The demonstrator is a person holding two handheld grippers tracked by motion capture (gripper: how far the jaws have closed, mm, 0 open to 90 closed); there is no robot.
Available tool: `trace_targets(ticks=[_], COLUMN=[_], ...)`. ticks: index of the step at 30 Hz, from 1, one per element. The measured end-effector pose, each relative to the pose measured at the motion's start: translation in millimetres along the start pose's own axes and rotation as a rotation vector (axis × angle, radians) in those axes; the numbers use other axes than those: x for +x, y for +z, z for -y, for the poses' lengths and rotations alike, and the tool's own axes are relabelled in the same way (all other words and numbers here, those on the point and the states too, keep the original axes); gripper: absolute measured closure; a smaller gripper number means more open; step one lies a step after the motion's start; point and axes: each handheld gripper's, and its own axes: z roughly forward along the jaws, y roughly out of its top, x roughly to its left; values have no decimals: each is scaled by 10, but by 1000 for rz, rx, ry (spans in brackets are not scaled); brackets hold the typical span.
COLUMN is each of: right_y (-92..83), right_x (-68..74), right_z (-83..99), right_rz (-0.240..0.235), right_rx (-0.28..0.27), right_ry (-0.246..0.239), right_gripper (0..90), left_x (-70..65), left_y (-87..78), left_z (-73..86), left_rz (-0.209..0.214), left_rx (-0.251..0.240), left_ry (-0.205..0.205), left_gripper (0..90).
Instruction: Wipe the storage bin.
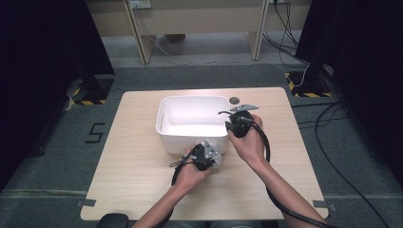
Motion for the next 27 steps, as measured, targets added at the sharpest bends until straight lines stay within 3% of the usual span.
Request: trace_targets(ticks=[11,27], right_y=[3,8], right_x=[0,2], right_z=[0,1], right_rz=[1,2], right_rx=[-3,-5], right_ry=[-1,-5], right_gripper=[749,752], left_x=[-6,-21], left_y=[34,-114], left_z=[-3,-149], left_rz=[5,7], left_rx=[13,-40], left_ry=[-1,-4], left_gripper=[749,749])
